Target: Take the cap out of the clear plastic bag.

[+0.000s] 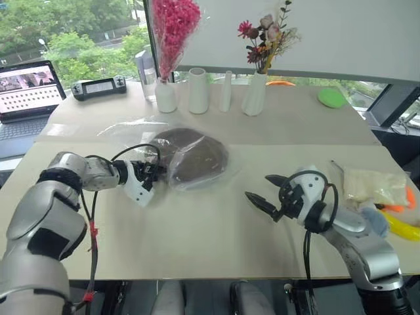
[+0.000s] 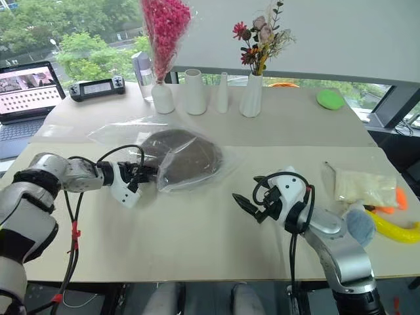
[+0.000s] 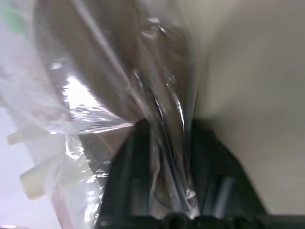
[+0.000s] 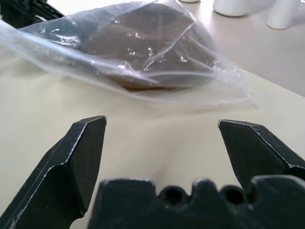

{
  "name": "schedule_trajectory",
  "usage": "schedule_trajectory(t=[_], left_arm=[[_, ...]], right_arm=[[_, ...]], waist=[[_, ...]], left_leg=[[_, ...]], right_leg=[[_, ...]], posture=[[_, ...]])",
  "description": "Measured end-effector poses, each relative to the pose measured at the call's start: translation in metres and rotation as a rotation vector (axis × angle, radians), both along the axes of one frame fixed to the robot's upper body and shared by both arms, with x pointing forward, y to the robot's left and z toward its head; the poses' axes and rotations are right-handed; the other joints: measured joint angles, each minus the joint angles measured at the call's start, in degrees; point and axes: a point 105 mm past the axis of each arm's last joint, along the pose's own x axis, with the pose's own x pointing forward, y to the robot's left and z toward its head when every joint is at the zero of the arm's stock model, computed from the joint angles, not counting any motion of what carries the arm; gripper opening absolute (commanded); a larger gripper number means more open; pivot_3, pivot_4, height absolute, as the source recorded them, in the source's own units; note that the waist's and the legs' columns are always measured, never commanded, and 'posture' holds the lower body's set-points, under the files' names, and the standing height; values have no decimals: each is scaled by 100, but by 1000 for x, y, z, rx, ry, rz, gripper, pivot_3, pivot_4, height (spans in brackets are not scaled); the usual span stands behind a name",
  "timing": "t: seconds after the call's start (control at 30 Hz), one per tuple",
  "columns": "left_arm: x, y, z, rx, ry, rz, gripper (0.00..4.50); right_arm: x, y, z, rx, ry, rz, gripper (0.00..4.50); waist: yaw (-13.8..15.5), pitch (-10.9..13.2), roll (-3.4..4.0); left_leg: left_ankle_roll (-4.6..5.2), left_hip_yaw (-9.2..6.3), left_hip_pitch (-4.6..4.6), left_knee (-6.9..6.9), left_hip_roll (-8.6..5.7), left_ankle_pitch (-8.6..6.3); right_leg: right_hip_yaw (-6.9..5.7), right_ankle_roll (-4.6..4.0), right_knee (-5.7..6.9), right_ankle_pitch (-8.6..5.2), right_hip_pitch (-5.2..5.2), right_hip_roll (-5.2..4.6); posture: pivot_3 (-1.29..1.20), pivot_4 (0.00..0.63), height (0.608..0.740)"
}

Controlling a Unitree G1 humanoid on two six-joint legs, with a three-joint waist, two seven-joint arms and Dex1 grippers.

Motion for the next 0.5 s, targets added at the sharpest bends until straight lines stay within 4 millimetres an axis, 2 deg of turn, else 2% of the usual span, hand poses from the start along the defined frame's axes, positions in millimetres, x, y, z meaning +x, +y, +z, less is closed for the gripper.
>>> schedule_trajectory(t=[0.13, 0.2, 0.4, 0.5], left_arm=[[20, 21, 11, 83, -148, 109, 3948], [32, 39, 20, 115, -227, 239, 4474], [43, 83, 45, 102, -313, 520, 4474], [37, 109, 44, 56, -288, 664, 4474]], right_arm=[[-2, 1, 3, -1, -11, -5, 4500], [-2, 0, 1, -2, -2, -14, 4500], [-1, 2, 4, -2, -11, -8, 4500], [1, 4, 5, -1, -12, 8, 4500]], waist=[[-51, 5, -9], [-65, 11, -19], [-62, 15, -26], [-77, 15, -26]], left_leg=[[-5, 0, 2, 1, 1, -3], [-3, 0, 0, -1, 1, -2], [27, 0, -40, -2, 0, 17], [28, 0, -47, -5, 1, 17]], right_leg=[[1, -2, 7, -1, -5, 1], [0, -6, 10, -3, -11, 1], [1, -9, 11, -5, -47, 1], [1, -12, 15, -6, -57, 2]], posture=[[0, 150, 740], [0, 150, 740], [0, 150, 740], [0, 150, 740]])
